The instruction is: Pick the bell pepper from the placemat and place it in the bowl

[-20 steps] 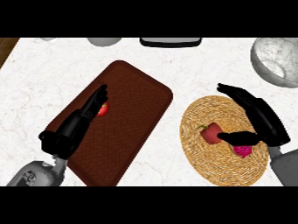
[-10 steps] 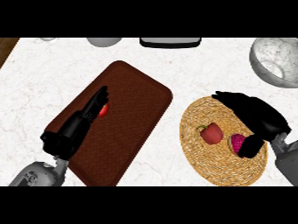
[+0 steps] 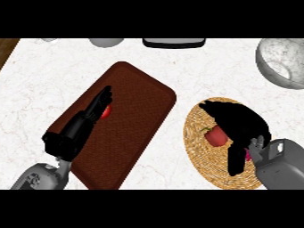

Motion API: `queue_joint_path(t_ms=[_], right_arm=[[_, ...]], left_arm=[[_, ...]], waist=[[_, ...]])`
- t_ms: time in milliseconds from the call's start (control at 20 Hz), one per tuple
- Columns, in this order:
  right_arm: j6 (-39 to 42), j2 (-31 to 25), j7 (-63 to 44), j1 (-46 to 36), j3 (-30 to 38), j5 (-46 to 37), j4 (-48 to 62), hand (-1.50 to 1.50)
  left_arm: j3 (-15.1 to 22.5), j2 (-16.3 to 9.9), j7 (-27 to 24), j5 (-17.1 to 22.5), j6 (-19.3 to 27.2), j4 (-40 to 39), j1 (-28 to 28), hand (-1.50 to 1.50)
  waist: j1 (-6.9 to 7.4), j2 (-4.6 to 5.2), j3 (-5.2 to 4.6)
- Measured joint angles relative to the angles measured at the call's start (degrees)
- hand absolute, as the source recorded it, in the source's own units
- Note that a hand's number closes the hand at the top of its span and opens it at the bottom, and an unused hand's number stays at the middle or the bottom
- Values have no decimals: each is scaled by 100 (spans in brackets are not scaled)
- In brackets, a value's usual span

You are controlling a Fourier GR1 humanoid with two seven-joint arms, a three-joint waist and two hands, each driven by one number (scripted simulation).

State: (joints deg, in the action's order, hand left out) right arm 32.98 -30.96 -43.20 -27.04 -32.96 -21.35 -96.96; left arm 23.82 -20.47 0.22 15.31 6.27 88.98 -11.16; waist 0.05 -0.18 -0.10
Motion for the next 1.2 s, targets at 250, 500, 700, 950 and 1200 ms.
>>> queue_joint_path(t_ms=[250,500,700,950,1200], right_arm=[[215,442,-260,168,95,-331,-62,-150],[135,586,-137,565,-9,-1013,-364,-150],[-78,545,284,818,45,-1555,-397,-150],[-473,611,624,1110,-27,-2295,-404,-150],[-904,655,1045,1268,79,-2910,-44,-150]], left_arm=[[-188,77,68,-183,-150,182,209,0],[-299,324,48,-420,-244,33,210,0],[-446,374,170,-508,-377,190,279,0],[-660,478,284,-554,-580,139,202,0],[-814,560,269,-667,-733,152,297,0]], waist=[[8,9,7],[-7,12,9],[-3,13,10],[-7,14,10],[0,16,11]])
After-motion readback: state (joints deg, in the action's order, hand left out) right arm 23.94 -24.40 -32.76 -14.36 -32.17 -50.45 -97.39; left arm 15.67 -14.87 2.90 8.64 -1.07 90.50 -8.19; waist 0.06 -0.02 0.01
